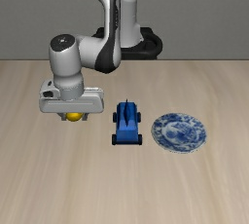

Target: Pick up the lemon and put it on the plate

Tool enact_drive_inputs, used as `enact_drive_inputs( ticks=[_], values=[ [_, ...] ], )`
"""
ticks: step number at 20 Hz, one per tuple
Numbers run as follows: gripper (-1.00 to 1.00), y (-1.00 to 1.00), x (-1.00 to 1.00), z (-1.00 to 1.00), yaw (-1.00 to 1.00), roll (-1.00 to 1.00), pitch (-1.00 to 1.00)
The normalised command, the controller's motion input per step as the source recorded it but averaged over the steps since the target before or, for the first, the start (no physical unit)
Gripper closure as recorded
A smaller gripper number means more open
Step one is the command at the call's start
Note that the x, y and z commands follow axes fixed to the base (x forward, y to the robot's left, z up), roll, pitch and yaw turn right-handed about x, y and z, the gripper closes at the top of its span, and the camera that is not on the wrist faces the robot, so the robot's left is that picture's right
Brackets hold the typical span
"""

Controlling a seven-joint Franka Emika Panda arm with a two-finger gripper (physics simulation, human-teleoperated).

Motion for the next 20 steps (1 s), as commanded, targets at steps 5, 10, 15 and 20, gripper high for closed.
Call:
enact_drive_inputs(
  ticks=[5, 10, 15, 20],
  values=[
    [1.00, 0.00, 0.00, 1.00, 0.00, 0.00, 0.00],
    [1.00, 0.60, 0.00, 0.40, 0.00, 0.00, 0.00],
    [1.00, 1.00, 0.00, 0.00, 0.00, 0.00, 0.00],
    [1.00, 1.00, 0.00, 0.00, 0.00, 0.00, 0.00]
  ],
)
